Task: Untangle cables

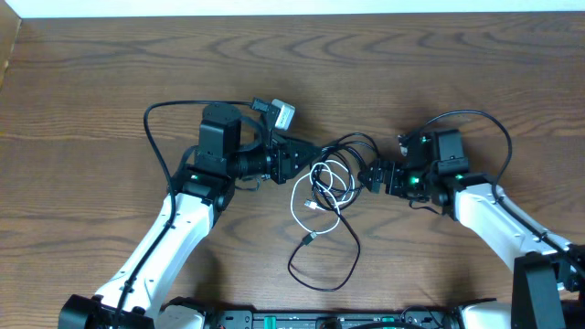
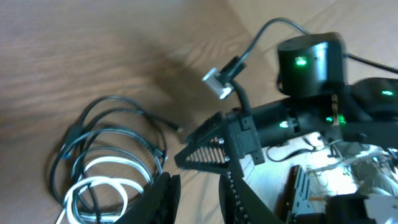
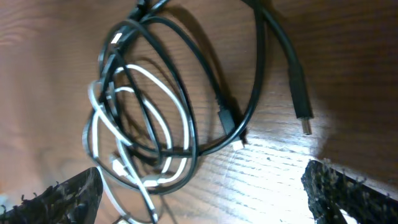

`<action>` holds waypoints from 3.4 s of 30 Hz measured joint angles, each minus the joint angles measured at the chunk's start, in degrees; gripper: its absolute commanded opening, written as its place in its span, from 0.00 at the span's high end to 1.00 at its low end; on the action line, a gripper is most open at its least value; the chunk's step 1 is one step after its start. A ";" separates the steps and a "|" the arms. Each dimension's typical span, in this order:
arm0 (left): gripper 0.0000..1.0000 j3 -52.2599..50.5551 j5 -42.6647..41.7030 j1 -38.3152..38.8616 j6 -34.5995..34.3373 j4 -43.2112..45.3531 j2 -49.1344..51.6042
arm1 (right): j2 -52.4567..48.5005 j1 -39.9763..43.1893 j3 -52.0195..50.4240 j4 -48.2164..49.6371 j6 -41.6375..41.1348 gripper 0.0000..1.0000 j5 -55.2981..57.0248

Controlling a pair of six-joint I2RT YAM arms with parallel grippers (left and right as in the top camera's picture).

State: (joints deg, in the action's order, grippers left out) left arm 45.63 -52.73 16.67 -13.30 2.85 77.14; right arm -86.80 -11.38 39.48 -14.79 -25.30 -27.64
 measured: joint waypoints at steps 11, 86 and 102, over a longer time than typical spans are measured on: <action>0.73 0.04 11.76 2.25 0.04 -7.65 0.02 | 0.00 -2.36 0.00 -5.14 -8.33 0.01 14.75; 0.93 3.02 57.48 24.72 -19.43 1.77 2.75 | 0.24 -2.38 0.31 -1.53 6.29 0.01 4.66; 0.93 3.02 54.34 24.70 -19.56 -2.80 0.28 | 0.17 -6.80 0.20 16.31 1.16 0.01 1.62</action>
State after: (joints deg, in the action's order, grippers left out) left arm 48.64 1.61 41.36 -32.86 0.05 77.43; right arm -86.63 -18.17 39.68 1.52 -24.14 -26.02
